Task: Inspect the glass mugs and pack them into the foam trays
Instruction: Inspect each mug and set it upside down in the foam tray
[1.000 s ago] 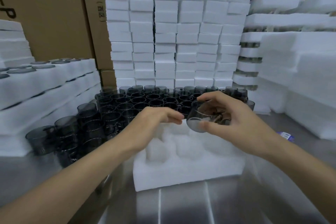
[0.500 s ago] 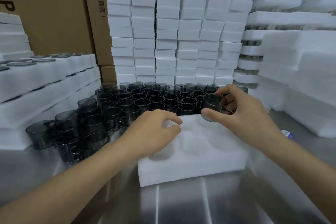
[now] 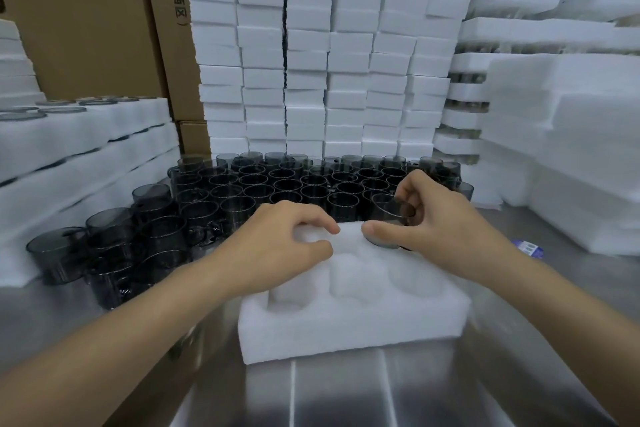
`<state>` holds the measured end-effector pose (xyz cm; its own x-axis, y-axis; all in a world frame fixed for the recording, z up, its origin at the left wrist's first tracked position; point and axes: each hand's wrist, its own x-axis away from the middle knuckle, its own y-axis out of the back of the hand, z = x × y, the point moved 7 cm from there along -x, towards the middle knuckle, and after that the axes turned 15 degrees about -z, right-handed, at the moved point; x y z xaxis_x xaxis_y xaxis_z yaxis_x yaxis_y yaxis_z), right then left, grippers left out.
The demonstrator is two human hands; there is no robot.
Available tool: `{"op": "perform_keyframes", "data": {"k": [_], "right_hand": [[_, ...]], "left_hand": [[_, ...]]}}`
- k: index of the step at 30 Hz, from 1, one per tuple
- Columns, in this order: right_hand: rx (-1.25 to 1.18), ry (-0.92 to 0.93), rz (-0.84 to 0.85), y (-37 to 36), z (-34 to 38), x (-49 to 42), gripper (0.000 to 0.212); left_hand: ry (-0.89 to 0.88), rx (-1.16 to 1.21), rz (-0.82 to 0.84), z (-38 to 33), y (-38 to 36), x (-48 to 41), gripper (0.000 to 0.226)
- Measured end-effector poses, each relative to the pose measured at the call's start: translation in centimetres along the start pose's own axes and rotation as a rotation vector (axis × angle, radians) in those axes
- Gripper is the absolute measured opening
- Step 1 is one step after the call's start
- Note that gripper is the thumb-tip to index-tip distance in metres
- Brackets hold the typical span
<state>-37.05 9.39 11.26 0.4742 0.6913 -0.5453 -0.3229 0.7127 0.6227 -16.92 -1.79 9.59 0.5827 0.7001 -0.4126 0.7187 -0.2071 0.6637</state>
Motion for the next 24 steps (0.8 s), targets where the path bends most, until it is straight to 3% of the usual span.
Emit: {"op": "perform_keyframes", "data": {"k": [7,12,19,24], "right_hand": [[0.251,0.098,0.019,0.1,1.1,0.5,0.063],[0.373,0.105,0.045,1.3,1.4,0.3,0.076],[0.203,0.113,0.0,1.0,2.3,0.1,0.058],[0.326,0.109,0.045,0.7,1.5,0.4,0.052]], "left_hand": [[-0.009,0.004,-0.007,0.1,-0.1,0.1,0.025],[-0.015,0.011,-0.011,0.1,-0.1,0.1,0.023],[-0.014,0.023,-0.009,0.1,-0.2,0.1,0.028],[-0.016,0.014,-0.005,0.3,-0.3,0.1,0.021]]}}
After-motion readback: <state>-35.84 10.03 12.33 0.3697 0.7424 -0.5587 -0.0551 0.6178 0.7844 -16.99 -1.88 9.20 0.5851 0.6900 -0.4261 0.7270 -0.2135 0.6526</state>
